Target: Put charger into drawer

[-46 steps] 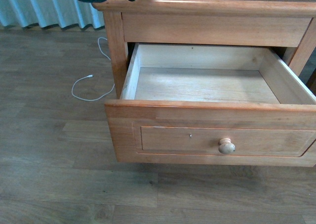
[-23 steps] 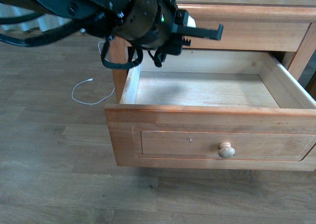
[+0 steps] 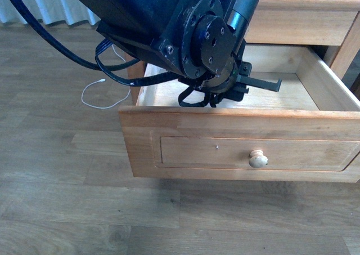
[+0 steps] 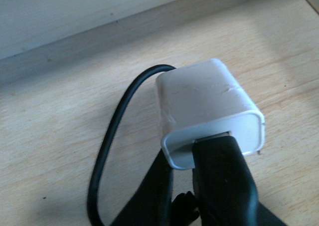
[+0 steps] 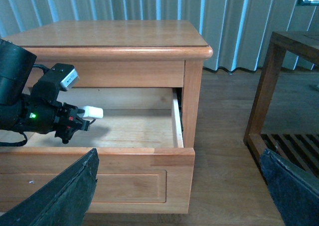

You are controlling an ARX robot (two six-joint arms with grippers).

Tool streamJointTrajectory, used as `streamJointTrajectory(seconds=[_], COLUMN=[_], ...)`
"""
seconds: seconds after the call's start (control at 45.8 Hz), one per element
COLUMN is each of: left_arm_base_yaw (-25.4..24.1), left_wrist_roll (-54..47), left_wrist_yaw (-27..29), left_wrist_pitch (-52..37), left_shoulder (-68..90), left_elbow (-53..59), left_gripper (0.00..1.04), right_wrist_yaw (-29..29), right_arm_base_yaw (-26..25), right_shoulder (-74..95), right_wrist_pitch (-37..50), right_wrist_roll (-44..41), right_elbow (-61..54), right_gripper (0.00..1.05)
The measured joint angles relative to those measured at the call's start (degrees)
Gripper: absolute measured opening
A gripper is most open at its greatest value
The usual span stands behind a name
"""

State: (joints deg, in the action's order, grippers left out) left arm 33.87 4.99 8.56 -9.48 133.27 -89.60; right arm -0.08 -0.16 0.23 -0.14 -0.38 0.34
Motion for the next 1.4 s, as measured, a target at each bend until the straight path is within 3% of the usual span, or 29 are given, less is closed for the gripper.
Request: streamJointTrajectory(seconds=[0.065,0.415,0.567,1.135,1.397], left_arm_base_yaw=[0.11,-0.37,-1.73,-6.62,-4.98], left_wrist_roll=[0.00,-0.68,-0.63,-3.32,-4.22], left_wrist_yaw=[0.55,6.56,9.49,23.76,33.81], left_wrist_pitch=[-0.04,-3.76,-6.25,-13.00,-7.06], left_shoulder=[0.07,-6.32,-15.02,-52.94,-76.02], left_elbow=[0.07,6.43,12.37,39.76,53.11], left_gripper=[0.27,0.73,1.00,0.99,0.99], right_wrist_yaw=[0.00,0.00,0.00,0.00,0.00], right_arm_base_yaw=[0.00,0.00,0.00,0.00,0.00], right_shoulder=[0.00,0.00,0.00,0.00,0.00], right_wrist_pitch=[0.00,0.00,0.00,0.00,0.00], right_wrist_roll=[0.00,0.00,0.00,0.00,0.00], right_elbow=[0.00,0.00,0.00,0.00,0.00], right_gripper=[0.96,0.96,0.96,0.96,0.96])
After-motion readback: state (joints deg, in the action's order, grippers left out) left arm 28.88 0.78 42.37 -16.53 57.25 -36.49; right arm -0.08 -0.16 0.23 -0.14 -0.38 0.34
